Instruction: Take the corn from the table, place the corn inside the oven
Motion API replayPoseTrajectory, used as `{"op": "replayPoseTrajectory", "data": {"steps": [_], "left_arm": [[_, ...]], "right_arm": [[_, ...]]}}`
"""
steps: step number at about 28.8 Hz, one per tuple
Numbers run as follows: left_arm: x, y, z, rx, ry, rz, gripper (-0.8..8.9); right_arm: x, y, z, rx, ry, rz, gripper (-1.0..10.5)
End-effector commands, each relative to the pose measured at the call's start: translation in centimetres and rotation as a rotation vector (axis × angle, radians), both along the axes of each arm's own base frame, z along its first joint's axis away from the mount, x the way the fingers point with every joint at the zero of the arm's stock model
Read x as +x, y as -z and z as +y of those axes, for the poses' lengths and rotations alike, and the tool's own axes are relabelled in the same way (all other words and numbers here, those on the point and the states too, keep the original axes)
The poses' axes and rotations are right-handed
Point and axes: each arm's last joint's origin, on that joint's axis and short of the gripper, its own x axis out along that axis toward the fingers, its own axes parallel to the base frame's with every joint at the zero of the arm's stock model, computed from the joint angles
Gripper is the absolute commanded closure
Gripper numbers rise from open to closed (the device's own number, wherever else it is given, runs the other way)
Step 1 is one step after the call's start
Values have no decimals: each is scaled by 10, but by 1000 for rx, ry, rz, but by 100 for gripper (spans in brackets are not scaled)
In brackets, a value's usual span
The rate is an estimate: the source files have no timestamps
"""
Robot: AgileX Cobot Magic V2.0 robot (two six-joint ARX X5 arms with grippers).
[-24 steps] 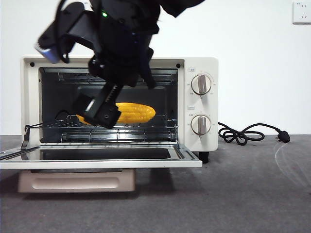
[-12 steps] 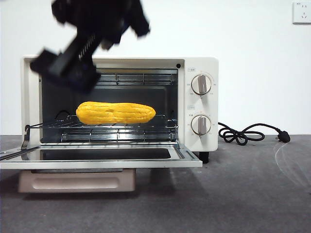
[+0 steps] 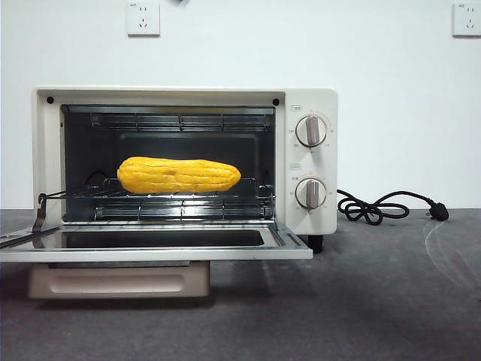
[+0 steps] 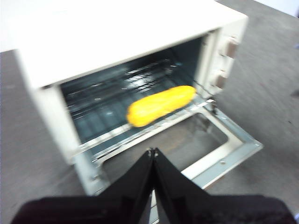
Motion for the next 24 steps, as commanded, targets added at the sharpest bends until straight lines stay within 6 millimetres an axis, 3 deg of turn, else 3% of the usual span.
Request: {"op": "replayPoseTrajectory", "data": {"steps": [1, 3, 6, 11, 17, 24], "left_arm": [[16, 6, -14, 67, 100, 13, 821], [30, 11, -25, 105, 155, 41, 822], [50, 22, -36, 137, 189, 113, 822], [80, 42, -36, 60, 284, 297, 822], [104, 54, 8, -212, 261, 469, 822], [107, 55, 69, -424, 34, 475, 822]], "right_arm": [[-4, -10, -16, 115, 50, 59, 892], [-7, -15, -28, 134, 59, 88, 964], [-9, -20, -42, 163, 68, 129, 962], [-7, -26, -61, 212, 49, 235, 962], [15, -28, -77, 274, 50, 388, 962], [51, -26, -95, 366, 34, 576, 962]]}}
